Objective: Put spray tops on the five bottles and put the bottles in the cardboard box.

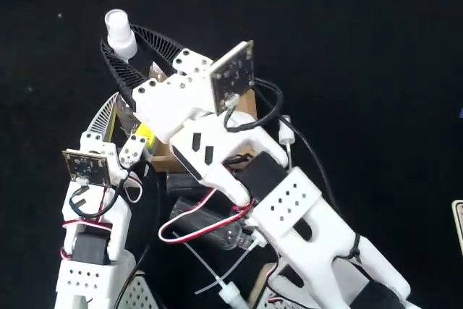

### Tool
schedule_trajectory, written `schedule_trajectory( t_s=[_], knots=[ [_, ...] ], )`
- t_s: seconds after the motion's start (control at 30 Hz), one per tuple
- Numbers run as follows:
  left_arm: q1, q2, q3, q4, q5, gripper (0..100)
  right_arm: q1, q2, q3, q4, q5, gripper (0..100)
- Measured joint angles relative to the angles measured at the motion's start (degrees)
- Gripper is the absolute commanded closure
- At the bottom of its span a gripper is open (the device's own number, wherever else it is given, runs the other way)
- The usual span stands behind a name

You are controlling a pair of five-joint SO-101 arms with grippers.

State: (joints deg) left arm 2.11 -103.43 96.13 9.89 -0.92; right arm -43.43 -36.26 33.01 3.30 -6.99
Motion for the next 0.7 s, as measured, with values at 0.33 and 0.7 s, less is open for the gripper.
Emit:
schedule_trajectory(
  t_s=[0.33,0.7],
  knots=[
    [0.00,0.00,0.00,0.00,0.00,86,0.00,0.00,-0.44,7.38,0.00,97.2],
    [0.09,0.00,0.00,0.00,0.00,86,0.00,0.00,-6.77,19.34,0.00,86.2]
  ],
)
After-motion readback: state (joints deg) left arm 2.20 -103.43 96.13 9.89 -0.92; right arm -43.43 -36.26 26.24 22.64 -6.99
